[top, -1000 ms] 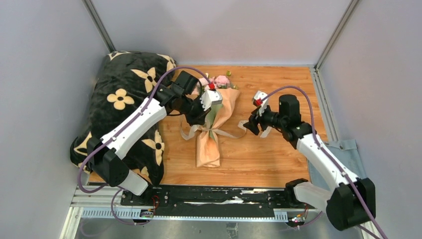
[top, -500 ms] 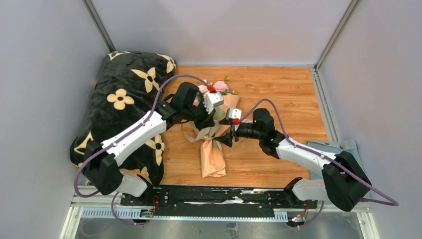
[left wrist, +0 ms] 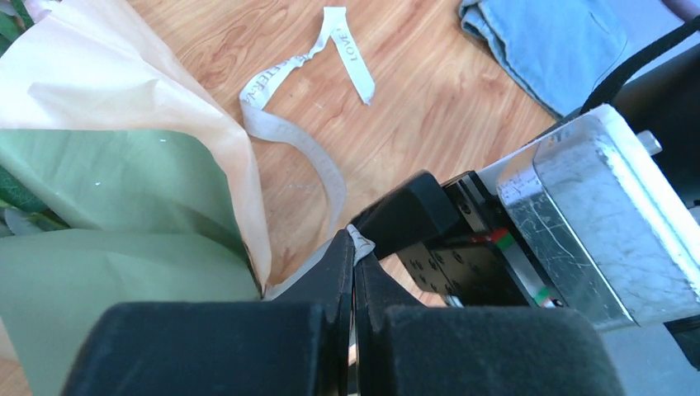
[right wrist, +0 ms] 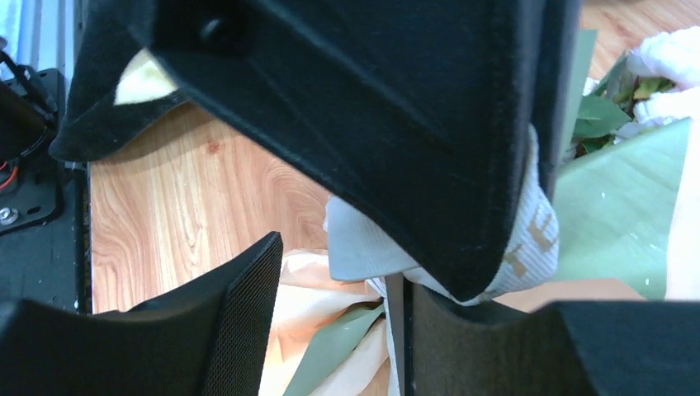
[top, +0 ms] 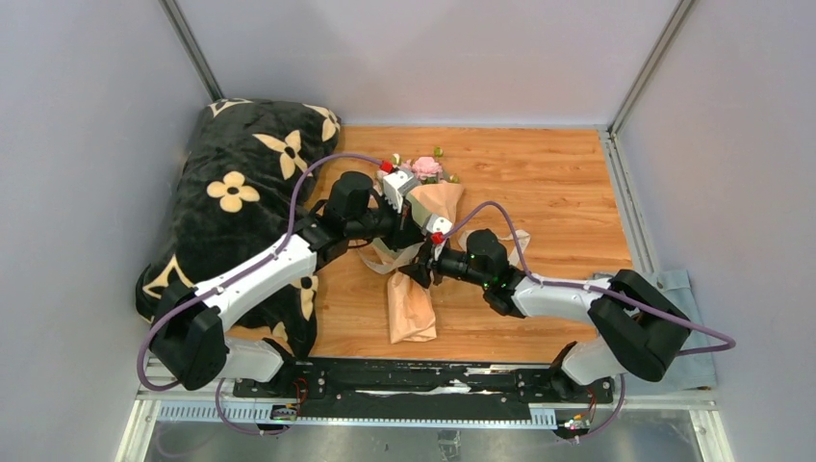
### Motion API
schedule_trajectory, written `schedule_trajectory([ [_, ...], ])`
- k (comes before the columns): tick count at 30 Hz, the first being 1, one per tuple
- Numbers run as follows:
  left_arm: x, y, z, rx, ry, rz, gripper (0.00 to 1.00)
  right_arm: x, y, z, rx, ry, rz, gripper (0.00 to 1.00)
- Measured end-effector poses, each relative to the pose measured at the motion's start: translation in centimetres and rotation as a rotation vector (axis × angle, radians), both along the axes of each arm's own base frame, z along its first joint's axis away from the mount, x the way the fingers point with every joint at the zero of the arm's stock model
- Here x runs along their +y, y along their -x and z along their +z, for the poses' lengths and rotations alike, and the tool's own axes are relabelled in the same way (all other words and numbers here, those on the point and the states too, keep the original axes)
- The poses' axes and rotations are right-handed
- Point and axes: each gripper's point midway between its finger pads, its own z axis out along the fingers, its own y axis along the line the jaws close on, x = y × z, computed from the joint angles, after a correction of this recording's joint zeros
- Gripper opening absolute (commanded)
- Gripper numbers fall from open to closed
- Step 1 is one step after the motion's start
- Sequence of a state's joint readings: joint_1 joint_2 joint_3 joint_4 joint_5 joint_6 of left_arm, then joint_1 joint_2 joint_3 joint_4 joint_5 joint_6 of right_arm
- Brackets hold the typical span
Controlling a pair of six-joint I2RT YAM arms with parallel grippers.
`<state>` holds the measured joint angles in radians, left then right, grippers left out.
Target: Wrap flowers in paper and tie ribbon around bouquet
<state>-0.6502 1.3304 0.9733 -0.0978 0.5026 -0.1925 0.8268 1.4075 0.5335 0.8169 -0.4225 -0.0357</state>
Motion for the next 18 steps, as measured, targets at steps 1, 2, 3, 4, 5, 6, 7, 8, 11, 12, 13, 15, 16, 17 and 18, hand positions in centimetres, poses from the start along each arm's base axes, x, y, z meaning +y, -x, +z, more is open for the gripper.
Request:
schedule_trajectory([
  [1,-0.1,0.0,0.0,0.007,0.015,0.008,0.0,0.0,-0.2,-0.1,0.01,-0.002,-0.012,0.37],
  [2,-0.2,-0.1,0.1,0.01,0.025,0.012,0.0,-0.1,-0.4,-0.1,0.015,-0.003,-0.026,0.32],
  [3,-0.3,-0.1,0.1,0.015,0.034,0.017,0.0,-0.1,-0.5,-0.1,0.018,-0.005,-0.037,0.25],
  [4,-0.3,-0.1,0.1,0.02,0.041,0.022,0.0,-0.2,-0.7,-0.1,0.021,-0.007,-0.05,0.16],
  [5,-0.4,-0.2,0.2,0.022,0.047,0.024,0.0,-0.2,-0.8,-0.1,0.021,-0.008,-0.058,0.11],
  [6,-0.5,-0.1,0.2,0.026,0.055,0.025,0.0,-0.3,-0.9,0.0,0.022,-0.011,-0.065,0.04],
  [7,-0.5,-0.1,0.2,0.031,0.059,0.023,0.0,-0.3,-1.0,0.2,0.02,-0.017,-0.07,0.0],
  [8,-0.5,0.0,0.2,0.034,0.064,0.022,0.0,-0.3,-1.1,0.3,0.012,-0.017,-0.069,0.0],
  [11,-0.6,0.1,0.2,0.039,0.074,0.023,0.03,-0.2,-1.1,0.5,-0.005,-0.021,-0.065,0.0],
  [12,-0.5,0.2,0.2,0.037,0.076,0.022,0.06,-0.2,-1.0,0.5,-0.01,-0.021,-0.057,0.0],
  [13,-0.5,0.2,0.2,0.034,0.078,0.021,0.11,-0.2,-0.9,0.6,-0.014,-0.023,-0.046,0.0],
  [15,-0.4,0.3,0.4,0.024,0.084,0.017,0.28,-0.2,-0.9,0.7,-0.022,-0.03,-0.023,0.0],
  [16,-0.2,0.3,0.6,0.013,0.088,0.015,0.41,-0.3,-0.9,0.7,-0.026,-0.031,-0.013,0.0],
  [17,0.0,0.2,0.8,0.001,0.09,0.015,0.53,-0.3,-0.8,0.7,-0.032,-0.03,0.005,0.0],
  [18,0.3,-0.1,1.1,-0.015,0.094,0.015,0.58,-0.4,-0.8,0.5,-0.035,-0.025,0.023,0.0],
])
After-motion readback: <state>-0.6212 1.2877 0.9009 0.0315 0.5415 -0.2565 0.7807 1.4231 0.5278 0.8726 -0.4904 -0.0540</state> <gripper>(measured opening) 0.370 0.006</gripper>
